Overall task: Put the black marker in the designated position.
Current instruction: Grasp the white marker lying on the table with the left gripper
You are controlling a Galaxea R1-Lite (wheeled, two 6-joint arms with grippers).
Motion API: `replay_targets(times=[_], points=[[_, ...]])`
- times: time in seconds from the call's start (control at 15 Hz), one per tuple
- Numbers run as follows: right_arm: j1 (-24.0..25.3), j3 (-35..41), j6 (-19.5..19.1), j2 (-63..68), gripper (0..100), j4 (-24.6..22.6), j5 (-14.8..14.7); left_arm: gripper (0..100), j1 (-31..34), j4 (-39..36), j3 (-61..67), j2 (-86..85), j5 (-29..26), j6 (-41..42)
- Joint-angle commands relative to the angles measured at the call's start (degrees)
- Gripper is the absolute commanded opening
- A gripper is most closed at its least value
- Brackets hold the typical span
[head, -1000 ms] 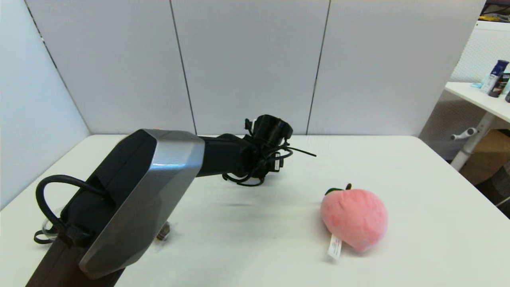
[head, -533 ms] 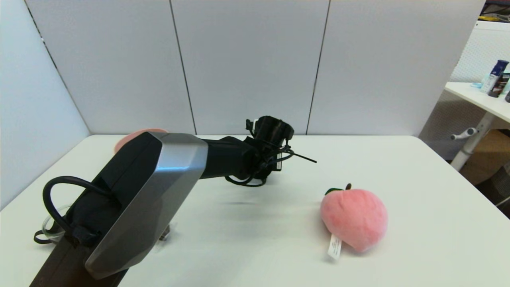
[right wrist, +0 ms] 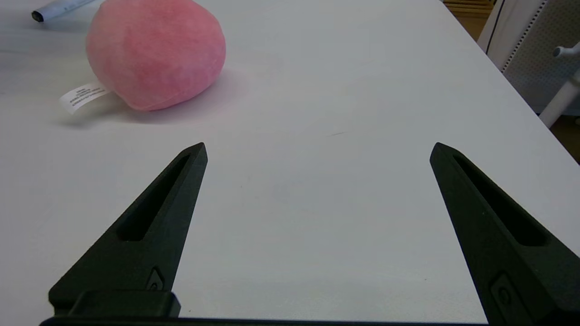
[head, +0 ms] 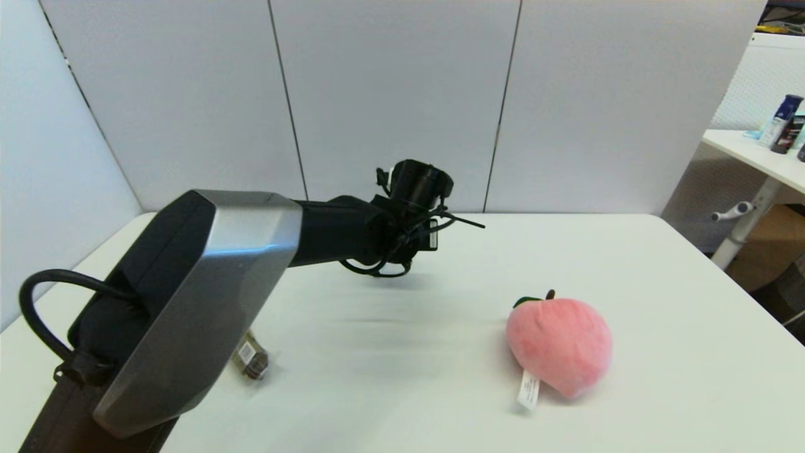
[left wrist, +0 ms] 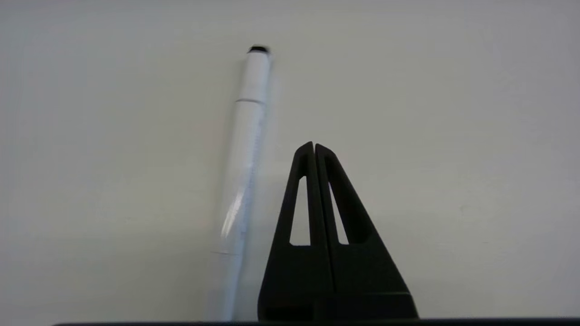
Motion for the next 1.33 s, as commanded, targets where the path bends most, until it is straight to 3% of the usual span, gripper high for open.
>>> replay_targets(times=[0.07, 0.2, 0.47, 0.8, 0.87, 1.33], points=[[-0.02, 0.00, -0.04, 0.07, 100, 0.01, 0.05, 0, 1.42, 5.06, 0.06, -11.80, 0.03, 2.02], [-0.02, 0.00, -0.04, 0.07, 100, 0.01, 0.05, 0, 2.65, 5.50, 0.15, -14.17, 0.03, 3.95], [-0.02, 0.00, -0.04, 0.07, 100, 0.01, 0.05, 0, 6.78, 13.32, 0.94, -19.97, 0.03, 8.26], [-0.02, 0.00, -0.04, 0.07, 100, 0.01, 0.05, 0, 7.75, 13.94, 1.38, -21.38, -0.06, 9.66], [-0.02, 0.00, -0.04, 0.07, 100, 0.01, 0.05, 100, 7.75, 13.94, 1.38, -21.38, -0.06, 9.49], [-0.02, 0.00, -0.04, 0.07, 100, 0.01, 0.05, 100, 8.36, 13.76, 2.87, -21.03, -0.58, 9.58]])
